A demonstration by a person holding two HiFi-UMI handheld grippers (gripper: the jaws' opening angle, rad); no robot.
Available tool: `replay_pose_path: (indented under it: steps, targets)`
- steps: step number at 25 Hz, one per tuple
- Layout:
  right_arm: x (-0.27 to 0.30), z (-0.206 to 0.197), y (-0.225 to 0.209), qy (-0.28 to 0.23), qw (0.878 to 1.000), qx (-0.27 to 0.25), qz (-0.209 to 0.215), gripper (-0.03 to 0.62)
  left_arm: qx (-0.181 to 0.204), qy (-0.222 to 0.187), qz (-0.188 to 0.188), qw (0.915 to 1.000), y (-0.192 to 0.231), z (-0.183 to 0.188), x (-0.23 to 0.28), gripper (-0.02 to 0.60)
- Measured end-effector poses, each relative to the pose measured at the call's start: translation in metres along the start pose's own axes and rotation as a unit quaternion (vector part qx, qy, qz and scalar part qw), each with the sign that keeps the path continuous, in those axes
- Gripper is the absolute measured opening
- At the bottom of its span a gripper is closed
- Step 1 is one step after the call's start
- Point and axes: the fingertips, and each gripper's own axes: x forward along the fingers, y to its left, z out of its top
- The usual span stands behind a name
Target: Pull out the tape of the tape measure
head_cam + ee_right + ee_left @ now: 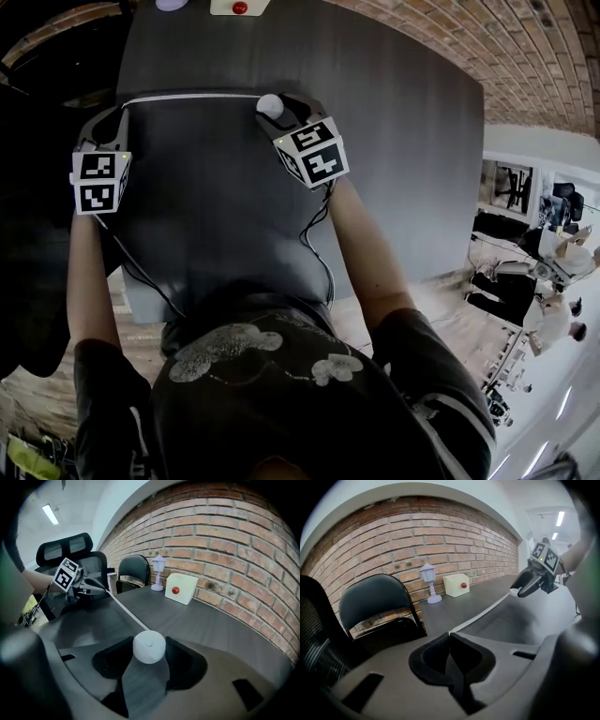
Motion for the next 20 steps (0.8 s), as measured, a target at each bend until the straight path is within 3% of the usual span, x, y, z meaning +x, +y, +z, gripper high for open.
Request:
replay_pose_path:
  steps: [9,20]
  targets:
    - [0.034,-0.004,-0.008,0.008,1.0,0.003,0.003,0.235,0.039,0.051,0.037,0.9973,0.007,-0.019,0.02,0.012]
    - [0.042,-0.014,-0.004,0.011,1.0,0.022,0.004,0.235,0.048,0.058,0.05,0.996,0.011,-0.028,0.026,0.017]
